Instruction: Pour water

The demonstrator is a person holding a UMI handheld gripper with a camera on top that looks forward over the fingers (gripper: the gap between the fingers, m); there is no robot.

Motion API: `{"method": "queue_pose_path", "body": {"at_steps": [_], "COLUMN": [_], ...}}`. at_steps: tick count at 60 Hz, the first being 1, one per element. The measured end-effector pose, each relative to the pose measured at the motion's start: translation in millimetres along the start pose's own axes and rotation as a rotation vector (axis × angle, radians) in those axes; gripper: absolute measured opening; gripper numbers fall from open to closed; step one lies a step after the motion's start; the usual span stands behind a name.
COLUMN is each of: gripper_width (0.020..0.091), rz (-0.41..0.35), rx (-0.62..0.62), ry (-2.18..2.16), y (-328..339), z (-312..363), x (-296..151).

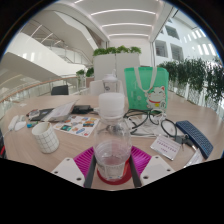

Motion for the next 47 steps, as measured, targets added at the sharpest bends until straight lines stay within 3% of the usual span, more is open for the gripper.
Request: {"method": "queue_pose_path", "body": {"at_steps": [5, 7, 10, 29, 47], "gripper_width": [0.0807, 0.0861, 0.0837, 0.0838, 0.0836], "rz": [0.06, 0.059, 0.058, 0.05, -0.023], "rx": [0.008, 0.009, 0.012, 0.169, 0.24], "ry": [-0.041, -0.061, -0.085, -0.1, -0.126], "y": [17.4, 29.2, 49.6, 229.6, 342.1], "z": [2.8, 4.2, 10.5, 77.5, 145.6], "x": [1.1, -1.3, -6.5, -70.4, -116.0]}}
Point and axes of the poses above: the point between the fingertips, and its own axes, seen from behind it with the camera up: z to the left, x down, y backward, against the way the camera looks, the point moved 8 cm from there along y, backward, against the way the camera looks, and after that the axes turned 3 degrees about y, right-handed, at the moved point
